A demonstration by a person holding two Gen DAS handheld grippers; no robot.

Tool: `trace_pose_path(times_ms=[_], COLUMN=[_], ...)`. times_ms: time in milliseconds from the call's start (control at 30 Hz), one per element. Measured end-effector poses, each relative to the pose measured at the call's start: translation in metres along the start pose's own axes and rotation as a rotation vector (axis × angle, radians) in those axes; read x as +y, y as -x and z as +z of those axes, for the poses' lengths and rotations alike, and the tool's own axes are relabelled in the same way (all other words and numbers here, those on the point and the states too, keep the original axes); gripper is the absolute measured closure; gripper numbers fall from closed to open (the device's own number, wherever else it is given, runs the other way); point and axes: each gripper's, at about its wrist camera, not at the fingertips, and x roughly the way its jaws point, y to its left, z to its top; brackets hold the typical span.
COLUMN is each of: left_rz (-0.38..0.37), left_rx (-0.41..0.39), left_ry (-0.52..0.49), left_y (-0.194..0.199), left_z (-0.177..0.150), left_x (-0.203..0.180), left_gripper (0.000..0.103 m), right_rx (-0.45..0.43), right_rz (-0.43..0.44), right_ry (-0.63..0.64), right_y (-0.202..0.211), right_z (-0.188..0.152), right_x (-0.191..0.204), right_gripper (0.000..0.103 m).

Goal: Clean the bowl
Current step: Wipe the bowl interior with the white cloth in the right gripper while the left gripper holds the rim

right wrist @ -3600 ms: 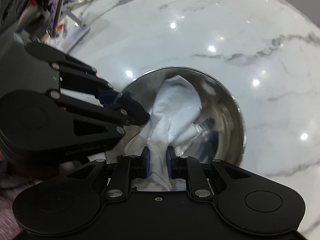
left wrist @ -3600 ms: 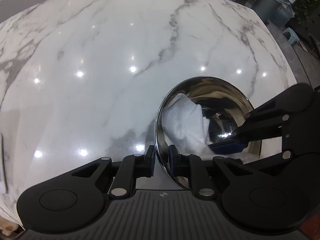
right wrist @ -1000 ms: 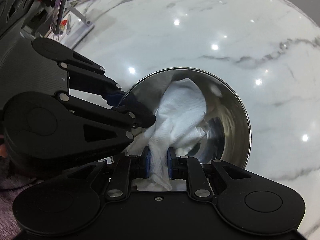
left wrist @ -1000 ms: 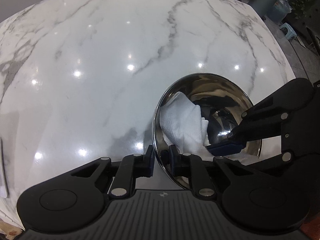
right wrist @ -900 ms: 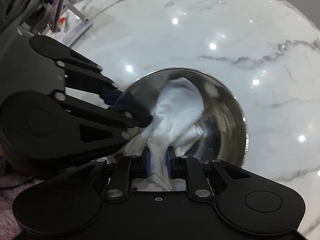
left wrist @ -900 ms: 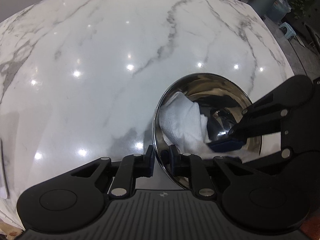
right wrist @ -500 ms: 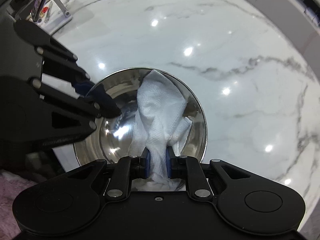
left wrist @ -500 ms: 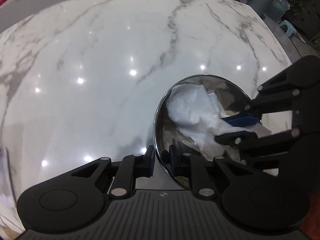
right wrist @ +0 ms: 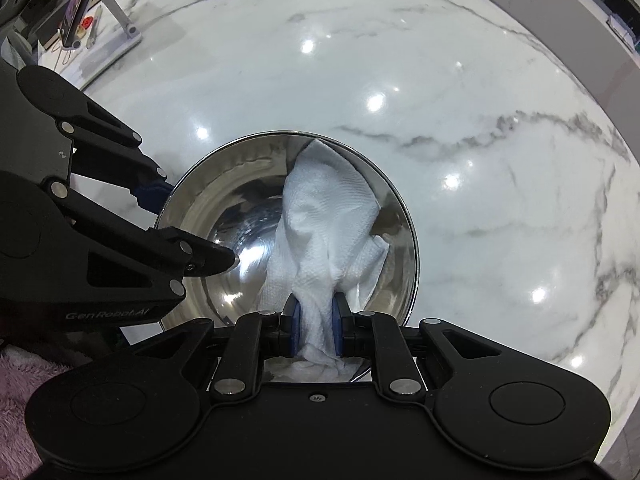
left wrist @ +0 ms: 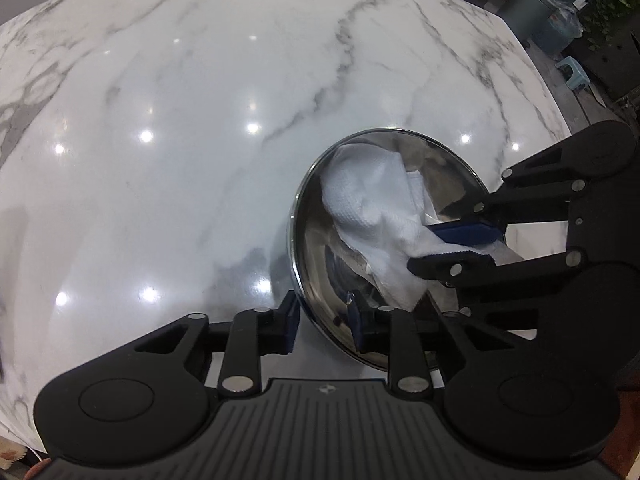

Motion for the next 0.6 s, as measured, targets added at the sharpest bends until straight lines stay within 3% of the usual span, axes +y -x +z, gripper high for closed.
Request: trace_pose_path(times_ms=[233,367,600], left_rz=[0.041,0.051,0.058], left_rx=[-0.013,-0.014,-0.017], left_ry=[-0.010,-0.015,-0.021], left_y=[-0.001,-0.002,-0.002], left_z=[0.004,0.005,0.007], left_x=[-0.004,-0.006,-0.010], left_gripper=[0.089,0.090,0.090], right_rx=[0.019,0.022,0.050], right_rz=[0.115,0.248,0.230], right_ry=[-0.059,-0.125,-0.104], right_y=[-0.007,-0.009,-0.009], right_z=[0.002,0.004,0.005], right_x=[-0.012,-0.015,-0.015], right_gripper=[0.088,0.088,0.089])
